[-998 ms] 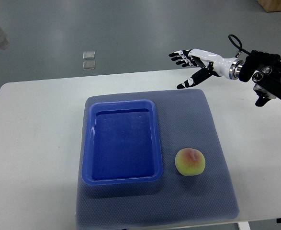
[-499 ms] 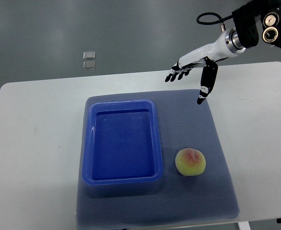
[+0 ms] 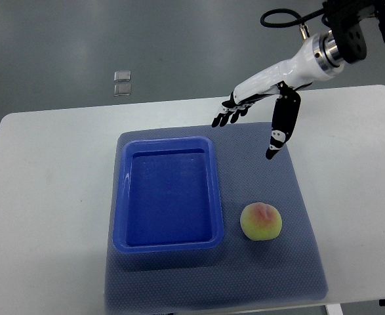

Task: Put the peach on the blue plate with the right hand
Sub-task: 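Lower the right hand onto the peach and close fingers around it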

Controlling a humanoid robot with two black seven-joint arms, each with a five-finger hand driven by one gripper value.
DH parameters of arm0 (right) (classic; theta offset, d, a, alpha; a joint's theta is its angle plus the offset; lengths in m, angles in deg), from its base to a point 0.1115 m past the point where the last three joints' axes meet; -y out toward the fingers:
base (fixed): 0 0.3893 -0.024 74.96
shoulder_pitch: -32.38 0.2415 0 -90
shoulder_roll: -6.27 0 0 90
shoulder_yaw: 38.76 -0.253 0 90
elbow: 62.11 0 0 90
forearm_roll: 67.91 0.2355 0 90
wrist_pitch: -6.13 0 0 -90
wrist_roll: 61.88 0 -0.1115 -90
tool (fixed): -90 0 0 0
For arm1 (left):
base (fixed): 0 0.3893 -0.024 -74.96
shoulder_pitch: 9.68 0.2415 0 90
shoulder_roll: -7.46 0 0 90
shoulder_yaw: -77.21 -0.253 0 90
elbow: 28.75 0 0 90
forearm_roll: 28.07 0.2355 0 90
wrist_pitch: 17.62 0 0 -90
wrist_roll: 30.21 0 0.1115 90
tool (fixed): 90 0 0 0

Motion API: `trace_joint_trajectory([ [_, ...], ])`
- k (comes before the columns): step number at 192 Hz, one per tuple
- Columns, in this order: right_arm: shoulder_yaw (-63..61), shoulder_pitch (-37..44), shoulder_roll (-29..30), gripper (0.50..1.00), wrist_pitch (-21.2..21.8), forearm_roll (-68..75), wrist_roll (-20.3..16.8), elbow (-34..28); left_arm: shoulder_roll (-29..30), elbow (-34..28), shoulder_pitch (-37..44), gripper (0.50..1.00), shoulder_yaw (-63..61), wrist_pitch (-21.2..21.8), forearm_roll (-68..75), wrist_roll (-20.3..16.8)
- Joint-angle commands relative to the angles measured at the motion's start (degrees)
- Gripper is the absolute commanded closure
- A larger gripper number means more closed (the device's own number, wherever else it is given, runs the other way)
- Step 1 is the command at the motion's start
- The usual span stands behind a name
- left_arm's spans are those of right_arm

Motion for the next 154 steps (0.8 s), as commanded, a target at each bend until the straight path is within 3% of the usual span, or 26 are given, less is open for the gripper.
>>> trace_joint_trajectory([
  [1, -0.5, -3.8, -0.3, 0.57, 0.0, 0.1, 0.4, -1.2, 0.0, 0.0, 0.0, 0.5, -0.1, 0.0, 0.0, 0.0],
  [16, -0.6, -7.4, 0.3, 0.57, -0.1, 0.7, 0.6, -1.8, 0.0, 0.0, 0.0, 0.5, -0.1, 0.0, -0.1, 0.0],
  [40, -0.6, -12.4, 2.2, 0.572, -5.9, 0.7, 0.6, -1.8, 0.0, 0.0, 0.0, 0.5, -0.1, 0.0, -0.2, 0.0],
  [75, -0.6, -14.8, 3.1, 0.572, -9.7, -0.1, 0.3, -1.7, 0.0, 0.0, 0.0, 0.5, -0.1, 0.1, -0.2, 0.0],
  [76, -0.6, -15.3, 3.2, 0.57, -11.3, -0.6, 0.1, -1.7, 0.0, 0.0, 0.0, 0.5, -0.1, 0.1, -0.2, 0.0],
  [118, -0.4, -16.2, 3.2, 0.572, -12.2, -1.5, -0.2, -1.7, 0.0, 0.0, 0.0, 0.5, -0.1, 0.0, -0.2, 0.0],
  [154, -0.5, -21.0, 2.8, 0.572, -16.4, -1.6, -3.0, -1.5, 0.0, -0.1, 0.0, 0.5, -0.1, 0.1, -0.2, 0.0],
])
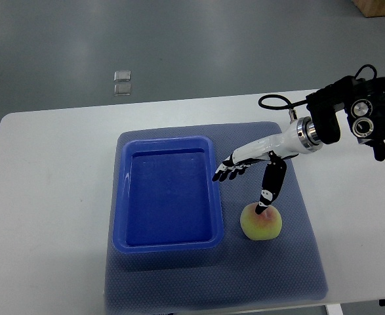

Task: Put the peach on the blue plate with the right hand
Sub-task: 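Lower the right hand onto the peach and close fingers around it, then lift the peach with the right hand and carry it over the tray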

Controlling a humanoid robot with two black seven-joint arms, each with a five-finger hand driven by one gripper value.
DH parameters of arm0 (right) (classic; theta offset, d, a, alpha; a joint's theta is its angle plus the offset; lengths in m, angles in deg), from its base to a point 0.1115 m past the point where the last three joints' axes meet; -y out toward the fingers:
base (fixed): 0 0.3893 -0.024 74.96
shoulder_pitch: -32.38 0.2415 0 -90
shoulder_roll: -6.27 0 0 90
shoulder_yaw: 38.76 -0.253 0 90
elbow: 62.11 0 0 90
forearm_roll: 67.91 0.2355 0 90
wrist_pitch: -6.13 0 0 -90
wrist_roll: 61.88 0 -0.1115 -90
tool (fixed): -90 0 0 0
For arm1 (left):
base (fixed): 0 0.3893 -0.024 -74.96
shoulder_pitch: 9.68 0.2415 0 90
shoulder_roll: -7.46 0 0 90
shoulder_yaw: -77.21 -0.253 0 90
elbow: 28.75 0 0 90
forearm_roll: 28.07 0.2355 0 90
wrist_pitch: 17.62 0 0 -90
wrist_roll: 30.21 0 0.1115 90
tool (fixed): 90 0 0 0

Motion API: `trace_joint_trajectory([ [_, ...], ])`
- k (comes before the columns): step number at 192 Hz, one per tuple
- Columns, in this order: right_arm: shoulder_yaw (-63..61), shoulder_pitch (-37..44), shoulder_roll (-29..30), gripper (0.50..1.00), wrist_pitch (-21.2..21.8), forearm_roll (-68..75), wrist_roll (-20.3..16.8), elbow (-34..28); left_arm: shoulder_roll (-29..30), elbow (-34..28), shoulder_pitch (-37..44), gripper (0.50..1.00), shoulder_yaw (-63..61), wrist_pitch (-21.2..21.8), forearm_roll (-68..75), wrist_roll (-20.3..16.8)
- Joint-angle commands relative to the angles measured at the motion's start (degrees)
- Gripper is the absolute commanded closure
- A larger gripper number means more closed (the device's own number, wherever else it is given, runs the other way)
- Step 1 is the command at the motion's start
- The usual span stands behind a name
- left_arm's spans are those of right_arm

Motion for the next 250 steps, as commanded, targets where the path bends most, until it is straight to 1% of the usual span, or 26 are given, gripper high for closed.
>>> trace_joint_trajectory([
  [1, -0.1, -1.8, -0.3, 0.572, -1.7, -0.1, -0.8, 0.1, 0.0, -0.1, 0.0, 0.5, 0.0, 0.0, 0.0, 0.0],
  [32, -0.1, -3.9, -0.7, 0.572, -5.0, 0.0, -0.9, 0.0, 0.0, -0.2, 0.0, 0.5, 0.0, 0.0, 0.0, 0.0],
  [82, -0.2, -8.1, -1.6, 0.572, -4.3, -0.1, -0.8, -0.1, 0.0, -0.3, 0.0, 0.5, 0.0, 0.0, 0.0, 0.0],
  [121, -0.2, -10.2, -1.7, 0.572, -5.2, -0.4, -0.8, -0.1, 0.0, -0.3, 0.0, 0.5, 0.0, 0.0, 0.0, 0.0],
  [148, -0.3, -12.0, -1.7, 0.572, -6.7, -1.5, -0.7, -0.1, 0.0, -0.2, 0.0, 0.5, 0.0, 0.0, 0.0, 0.0],
  [153, -0.3, -13.1, -1.8, 0.572, -7.9, -1.7, -0.7, -0.1, 0.0, -0.3, 0.0, 0.5, 0.0, 0.0, 0.0, 0.0],
  [189, -0.3, -14.6, -2.2, 0.585, -8.7, -3.3, -0.4, -0.1, 0.0, -0.4, 0.0, 0.5, 0.0, 0.0, 0.0, 0.0],
  [190, -0.3, -14.8, -2.3, 0.623, -9.7, -3.9, -0.2, -0.1, 0.0, -0.4, 0.0, 0.5, 0.0, 0.0, 0.0, 0.0],
  [196, -0.3, -15.0, -2.3, 0.648, -10.0, -4.0, -0.1, -0.1, 0.0, -0.4, 0.0, 0.5, 0.0, 0.0, 0.0, 0.0],
  [199, -0.2, -15.1, -2.3, 0.677, -10.2, -4.0, -0.1, -0.1, 0.0, -0.3, 0.0, 0.5, 0.0, 0.0, 0.0, 0.0],
  [208, -0.2, -15.1, -2.3, 0.677, -10.2, -4.0, -0.1, -0.1, 0.0, -0.3, 0.0, 0.5, 0.0, 0.0, 0.0, 0.0],
  [209, -0.2, -15.2, -2.3, 0.776, -10.3, -4.1, 0.0, -0.1, 0.0, -0.3, 0.0, 0.5, 0.0, 0.0, 0.0, 0.0],
  [212, -0.2, -15.3, -2.3, 0.801, -10.3, -4.2, 0.0, -0.1, 0.0, -0.3, 0.0, 0.5, 0.0, 0.0, 0.0, 0.0],
  [213, -0.2, -15.3, -2.3, 0.828, -10.3, -4.4, 0.0, -0.1, 0.0, -0.3, 0.0, 0.5, 0.0, 0.0, 0.0, 0.0],
  [214, -0.2, -15.3, -2.3, 0.828, -10.3, -4.4, 0.0, -0.1, 0.0, -0.3, 0.0, 0.5, 0.0, 0.0, 0.0, 0.0],
  [215, -0.2, -15.3, -2.3, 0.854, -10.4, -4.5, 0.1, -0.1, 0.0, -0.3, 0.0, 0.5, 0.0, 0.0, 0.0, 0.0],
  [216, -0.2, -15.3, -2.3, 0.854, -10.4, -4.5, 0.1, -0.1, 0.0, -0.3, 0.0, 0.5, 0.0, 0.0, 0.0, 0.0],
  [217, -0.2, -15.4, -2.3, 0.881, -10.4, -4.6, 0.2, -0.1, 0.0, -0.3, 0.0, 0.5, 0.0, 0.0, 0.0, 0.0],
  [218, -0.2, -15.4, -2.3, 0.881, -10.4, -4.6, 0.2, -0.1, 0.0, -0.3, 0.0, 0.5, 0.0, 0.0, 0.0, 0.0],
  [219, -0.2, -15.4, -2.3, 0.903, -10.4, -4.9, 0.4, -0.1, 0.0, -0.3, 0.0, 0.5, 0.0, 0.0, 0.0, 0.0],
  [221, -0.2, -15.4, -2.3, 0.904, -10.4, -4.9, 0.4, -0.1, 0.0, -0.3, 0.0, 0.5, 0.0, 0.0, 0.0, 0.0],
  [224, -0.3, -15.4, -2.3, 0.952, -10.4, -5.3, 0.6, 0.0, 0.0, -0.3, 0.0, 0.5, 0.0, 0.0, 0.0, 0.0],
  [225, -0.3, -15.4, -2.3, 0.953, -10.4, -5.3, 0.6, 0.0, 0.0, -0.3, 0.0, 0.5, 0.0, 0.0, 0.0, 0.0],
  [228, -0.2, -15.4, -2.2, 0.989, -10.5, -5.9, 0.8, 0.0, 0.0, -0.3, 0.0, 0.5, 0.0, 0.0, 0.0, 0.0],
  [230, -0.2, -15.4, -2.2, 1.0, -10.5, -6.1, 0.9, 0.0, 0.0, -0.3, 0.0, 0.5, 0.0, 0.0, 0.0, 0.0],
  [250, -0.2, -15.8, -2.2, 1.0, -11.3, -6.9, 1.0, 0.3, 0.0, -0.3, 0.0, 0.5, 0.0, 0.0, 0.0, 0.0],
])
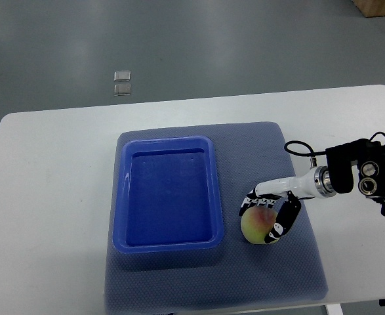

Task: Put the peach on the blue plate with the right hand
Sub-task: 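Lift the peach with the right hand and carry it over the tray, then lower the peach into the blue tray with the right hand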

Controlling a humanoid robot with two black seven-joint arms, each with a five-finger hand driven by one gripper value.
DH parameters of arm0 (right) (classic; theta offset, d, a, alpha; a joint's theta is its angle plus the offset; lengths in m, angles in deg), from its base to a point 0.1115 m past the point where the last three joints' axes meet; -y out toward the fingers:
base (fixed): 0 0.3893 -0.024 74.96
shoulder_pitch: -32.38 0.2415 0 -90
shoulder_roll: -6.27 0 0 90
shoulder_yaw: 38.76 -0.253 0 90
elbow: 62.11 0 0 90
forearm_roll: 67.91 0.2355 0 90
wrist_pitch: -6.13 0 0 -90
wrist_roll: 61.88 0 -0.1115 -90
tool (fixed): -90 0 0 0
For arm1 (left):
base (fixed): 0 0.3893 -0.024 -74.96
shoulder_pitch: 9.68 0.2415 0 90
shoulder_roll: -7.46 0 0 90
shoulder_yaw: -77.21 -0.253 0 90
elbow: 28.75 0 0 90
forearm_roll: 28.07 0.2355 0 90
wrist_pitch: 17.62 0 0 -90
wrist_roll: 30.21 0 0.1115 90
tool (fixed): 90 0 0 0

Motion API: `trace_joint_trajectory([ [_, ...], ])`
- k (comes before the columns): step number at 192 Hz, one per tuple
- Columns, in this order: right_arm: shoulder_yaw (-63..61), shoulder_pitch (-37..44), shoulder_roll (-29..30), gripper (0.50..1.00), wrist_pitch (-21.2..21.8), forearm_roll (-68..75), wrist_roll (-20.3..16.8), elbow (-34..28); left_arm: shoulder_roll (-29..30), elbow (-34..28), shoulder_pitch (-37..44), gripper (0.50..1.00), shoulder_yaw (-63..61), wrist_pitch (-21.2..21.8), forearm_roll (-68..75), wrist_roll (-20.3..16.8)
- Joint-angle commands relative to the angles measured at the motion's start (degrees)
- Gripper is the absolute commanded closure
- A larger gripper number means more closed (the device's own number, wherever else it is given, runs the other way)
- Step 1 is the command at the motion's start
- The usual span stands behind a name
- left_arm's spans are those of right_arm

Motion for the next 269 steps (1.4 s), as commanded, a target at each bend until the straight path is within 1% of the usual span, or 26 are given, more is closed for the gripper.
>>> trace_joint_trajectory([
  [1, 0.0, -0.3, 0.1, 1.0, -0.8, -0.9, 0.2, 0.2, 0.0, 0.0, 0.0, 0.5, 0.0, 0.0, 0.0, 0.0],
  [35, -2.4, 3.7, -2.3, 1.0, 1.2, 0.0, 0.1, 0.1, 0.0, 0.0, 0.0, 0.5, 0.0, 0.0, 0.0, 0.0],
  [36, -4.1, 6.1, -4.0, 1.0, 4.0, 0.2, -0.1, -0.3, 0.0, 0.1, 0.0, 0.5, 0.0, 0.0, 0.0, 0.0],
  [38, -4.4, 6.6, -4.5, 1.0, 4.8, 0.3, -0.1, -0.3, 0.0, 0.1, 0.0, 0.5, 0.0, 0.0, 0.0, 0.0],
  [50, -6.9, 10.9, -7.8, 1.0, 8.9, 0.4, -0.3, -0.7, 0.0, 0.2, 0.0, 0.5, 0.0, 0.0, 0.0, 0.0],
  [60, -6.9, 10.9, -7.8, 1.0, 8.9, 0.4, -0.3, -0.7, 0.0, 0.2, 0.0, 0.5, 0.0, 0.0, 0.0, 0.0],
  [61, -9.3, 15.0, -10.5, 1.0, 12.1, 1.1, -0.4, -0.7, 0.0, 0.2, 0.0, 0.5, 0.0, 0.0, 0.0, 0.0],
  [71, -10.8, 19.0, -13.1, 1.0, 15.7, 1.8, -0.5, -0.6, 0.0, 0.3, 0.0, 0.5, 0.0, 0.0, 0.0, 0.0],
  [81, -10.8, 19.0, -13.1, 1.0, 15.7, 1.8, -0.5, -0.6, 0.0, 0.3, 0.0, 0.5, 0.0, 0.0, 0.0, 0.0],
  [82, -11.8, 23.4, -15.7, 1.0, 19.0, 2.5, -0.8, -0.6, 0.0, 0.3, 0.0, 0.5, 0.0, 0.0, 0.0, 0.0],
  [93, -11.8, 28.2, -17.5, 1.0, 21.7, 2.7, -1.8, -0.6, 0.0, 0.4, 0.0, 0.5, -0.1, 0.0, 0.1, 0.0],
  [117, -11.8, 32.4, -18.7, 1.0, 23.9, 2.7, -2.4, -0.6, 0.0, 0.5, 0.0, 0.5, -0.1, 0.0, 0.3, 0.0],
  [146, -11.8, 32.9, -17.9, 1.0, 23.2, 2.7, -2.6, -0.6, 0.0, 0.5, 0.0, 0.5, -0.1, -0.1, 0.3, 0.0],
  [159, -11.8, 32.5, -11.5, 1.0, 20.5, 2.6, -2.6, 0.9, 0.0, 0.5, 0.0, 0.5, -0.1, 0.0, 0.3, 0.0],
  [172, -11.8, 32.4, -10.7, 1.0, 20.0, 2.6, -2.7, 1.3, 0.0, 0.5, 0.0, 0.5, -0.1, 0.0, 0.3, 0.0],
  [173, -11.7, 31.8, -6.5, 1.0, 17.5, 2.5, -3.2, 2.8, 0.0, 0.5, 0.0, 0.5, -0.1, 0.0, 0.2, 0.0],
  [187, -11.7, 30.4, 2.0, 1.0, 15.0, 2.6, -3.3, 6.8, 0.0, 0.5, 0.0, 0.5, -0.1, -0.1, 0.2, 0.0],
  [207, -11.7, 26.4, 12.0, 1.0, 13.8, 2.5, -3.3, 14.3, 0.0, 0.3, 0.0, 0.5, -0.1, 0.0, 0.0, 0.0],
  [216, -11.7, 26.4, 12.0, 1.0, 13.8, 2.5, -3.3, 14.3, 0.0, 0.3, 0.0, 0.5, -0.1, 0.0, 0.0, 0.0],
  [217, -11.7, 24.0, 17.5, 1.0, 13.4, 2.2, -3.2, 18.7, 0.0, 0.2, 0.0, 0.5, 0.0, 0.0, 0.0, 0.0],
  [230, -11.7, 21.3, 23.8, 1.0, 13.1, 1.9, -3.2, 24.0, 0.0, 0.1, 0.0, 0.5, 0.0, 0.0, -0.1, 0.0],
  [240, -11.7, 21.2, 23.8, 1.0, 13.1, 1.9, -3.2, 24.0, 0.0, 0.1, 0.0, 0.5, 0.0, 0.0, -0.1, 0.0],
  [241, -11.7, 18.4, 28.2, 1.0, 12.7, 1.6, -3.1, 28.1, 0.0, 0.0, 0.0, 0.5, 0.0, 0.0, -0.1, 0.0],
  [262, -11.7, 15.7, 32.1, 1.0, 12.3, 1.0, -3.1, 31.4, 0.0, 0.0, 0.0, 0.5, 0.0, 0.0, -0.1, 0.0],
  [263, -11.7, 13.7, 35.6, 1.0, 11.6, -0.3, -3.0, 33.8, 0.0, 0.0, 0.0, 0.5, 0.0, 0.0, -0.1, 0.0],
  [269, -11.8, 12.5, 37.5, 1.0, 11.2, -1.2, -3.0, 35.2, 0.0, 0.1, 0.0, 0.5, 0.0, 0.0, -0.1, 0.0],
])
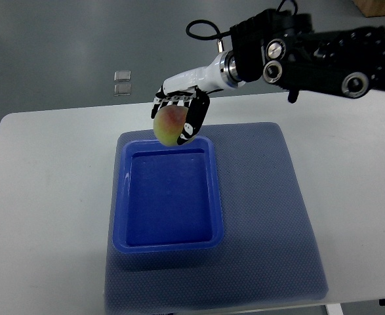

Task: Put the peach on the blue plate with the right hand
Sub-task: 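Lower the peach into the blue tray with the right hand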

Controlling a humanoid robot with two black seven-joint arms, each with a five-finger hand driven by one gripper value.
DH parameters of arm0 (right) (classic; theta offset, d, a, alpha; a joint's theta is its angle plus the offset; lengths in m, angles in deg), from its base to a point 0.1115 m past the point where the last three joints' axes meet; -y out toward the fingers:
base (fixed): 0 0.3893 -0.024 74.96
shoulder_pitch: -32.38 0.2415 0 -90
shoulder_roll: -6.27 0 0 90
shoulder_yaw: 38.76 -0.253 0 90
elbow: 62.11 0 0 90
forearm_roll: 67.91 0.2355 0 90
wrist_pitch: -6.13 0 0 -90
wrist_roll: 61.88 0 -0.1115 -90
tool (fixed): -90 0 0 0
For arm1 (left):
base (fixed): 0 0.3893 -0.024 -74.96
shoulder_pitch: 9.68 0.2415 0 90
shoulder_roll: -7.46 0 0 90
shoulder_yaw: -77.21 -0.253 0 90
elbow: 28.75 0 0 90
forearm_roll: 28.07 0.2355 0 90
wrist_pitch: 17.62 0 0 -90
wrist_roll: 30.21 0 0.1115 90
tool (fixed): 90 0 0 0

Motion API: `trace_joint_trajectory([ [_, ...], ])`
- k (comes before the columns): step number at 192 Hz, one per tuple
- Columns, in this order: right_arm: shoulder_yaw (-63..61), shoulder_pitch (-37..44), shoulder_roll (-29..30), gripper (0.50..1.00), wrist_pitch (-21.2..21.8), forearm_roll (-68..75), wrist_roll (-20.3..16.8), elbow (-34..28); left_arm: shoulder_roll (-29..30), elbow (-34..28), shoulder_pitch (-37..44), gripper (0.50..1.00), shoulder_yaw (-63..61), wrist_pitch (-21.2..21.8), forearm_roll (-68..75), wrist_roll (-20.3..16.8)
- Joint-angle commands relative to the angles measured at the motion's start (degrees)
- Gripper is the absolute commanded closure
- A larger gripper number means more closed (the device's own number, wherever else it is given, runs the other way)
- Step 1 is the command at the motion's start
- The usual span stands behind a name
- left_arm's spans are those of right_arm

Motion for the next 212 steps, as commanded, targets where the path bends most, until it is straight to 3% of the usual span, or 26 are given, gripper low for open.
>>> trace_joint_trajectory([
  [1, -0.2, -4.8, 7.8, 1.0, -1.3, -2.5, 0.2, 5.9, 0.0, 0.1, 0.0, 0.5, 0.0, 0.0, 0.0, 0.0],
  [53, -0.4, -13.0, 9.0, 0.991, -2.7, -8.1, 0.5, 14.2, 0.0, -0.3, 0.0, 0.5, 0.0, 0.0, 0.0, 0.0],
  [113, -0.5, -17.0, 9.0, 0.948, -2.7, -10.6, 0.6, 16.2, 0.0, -0.3, 0.0, 0.5, 0.0, 0.0, 0.0, 0.0],
  [114, -0.5, -17.1, 9.0, 0.91, -3.1, -10.6, 0.6, 16.2, 0.0, -0.3, 0.0, 0.5, 0.0, 0.0, 0.0, 0.0],
  [121, -0.5, -17.1, 9.0, 0.873, -3.3, -10.5, 0.6, 16.2, 0.0, -0.3, 0.0, 0.5, 0.0, 0.0, 0.0, 0.0],
  [126, -0.6, -17.1, 9.0, 0.8, -3.4, -10.5, 0.6, 16.2, 0.0, -0.3, 0.0, 0.5, 0.0, 0.0, 0.0, 0.0],
  [136, -0.6, -17.1, 9.0, 0.799, -3.4, -10.5, 0.6, 16.2, 0.0, -0.3, 0.0, 0.5, 0.0, 0.0, 0.0, 0.0],
  [137, -0.6, -17.0, 9.0, 0.674, -3.4, -10.4, 0.6, 16.1, 0.0, -0.3, 0.0, 0.5, 0.0, 0.0, 0.0, 0.0],
  [138, -0.6, -17.0, 9.0, 0.66, -3.4, -10.4, 0.6, 16.1, 0.0, -0.3, 0.0, 0.5, 0.0, 0.0, 0.0, 0.0],
  [153, -0.8, -16.9, 9.0, 0.646, -3.2, -10.3, 0.6, 16.1, 0.0, -0.3, 0.0, 0.5, 0.0, 0.0, 0.0, 0.0],
  [154, -1.5, -16.6, 9.0, 0.614, -2.7, -10.3, 0.6, 15.8, 0.0, -0.3, 0.0, 0.5, 0.0, 0.0, 0.0, 0.0],
  [158, -1.9, -16.3, 9.0, 0.573, -2.5, -10.3, 0.6, 15.7, 0.0, -0.3, 0.0, 0.5, 0.0, 0.0, 0.0, 0.0],
  [212, -6.8, -11.3, 9.0, 0.566, -1.0, -9.4, 0.5, 15.5, 0.0, -0.3, 0.0, 0.5, -0.1, 0.0, 0.0, 0.0],
])
